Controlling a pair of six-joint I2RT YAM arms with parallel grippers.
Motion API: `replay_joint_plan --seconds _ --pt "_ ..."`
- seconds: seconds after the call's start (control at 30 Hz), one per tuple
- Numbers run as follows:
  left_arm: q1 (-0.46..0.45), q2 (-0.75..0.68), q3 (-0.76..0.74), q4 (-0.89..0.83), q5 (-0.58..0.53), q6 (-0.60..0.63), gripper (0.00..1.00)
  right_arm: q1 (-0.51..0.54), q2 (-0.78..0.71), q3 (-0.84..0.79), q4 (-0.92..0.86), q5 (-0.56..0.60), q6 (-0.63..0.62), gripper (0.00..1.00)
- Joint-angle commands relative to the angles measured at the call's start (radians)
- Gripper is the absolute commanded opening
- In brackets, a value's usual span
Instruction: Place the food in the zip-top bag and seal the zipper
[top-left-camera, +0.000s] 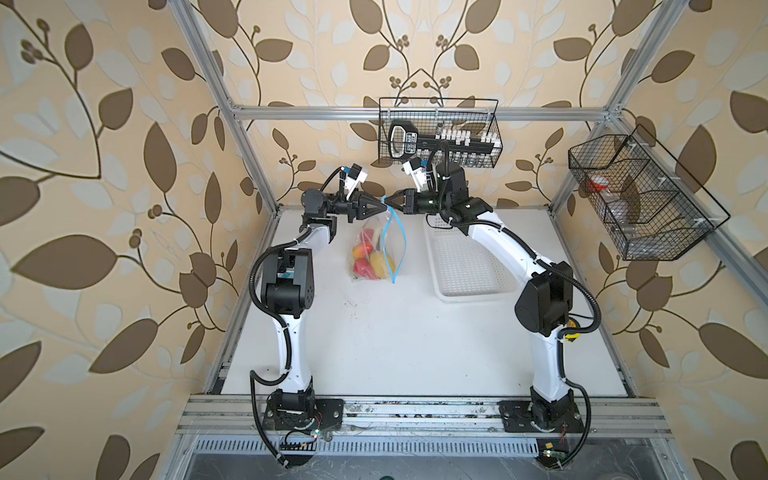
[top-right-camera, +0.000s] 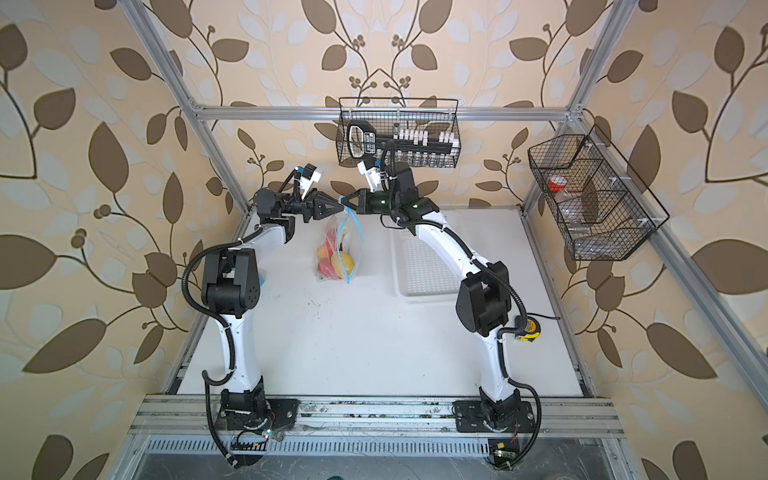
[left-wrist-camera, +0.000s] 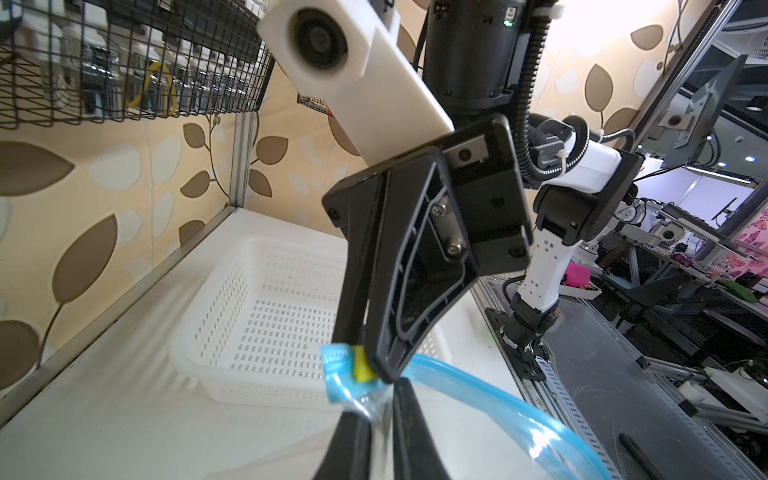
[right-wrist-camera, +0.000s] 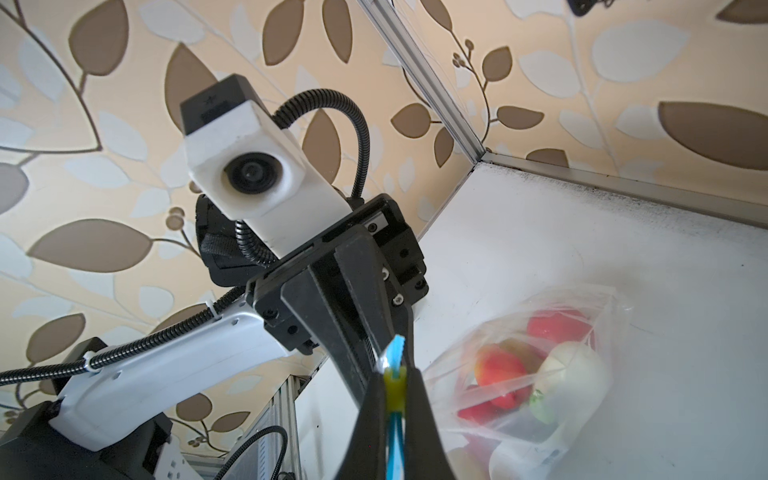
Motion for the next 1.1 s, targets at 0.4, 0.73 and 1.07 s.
replay_joint_plan --seconds 0.4,0.73,1.07 --pt "0.02 -0.044 0.061 0.067 0.002 -0.021 0.0 0.002 -0.015 -0.004 -0.07 0.011 -0.068 0.0" --pt "0.041 -0.054 0.05 0.066 -0.046 -0.01 0.0 0.002 -0.039 -0.05 -0.106 0.042 -0.112 0.0" --pt "0.057 -0.054 0.05 0.066 -0.094 -0.006 0.0 0.002 -0.067 -0.102 -0.113 0.051 -0.13 0.0"
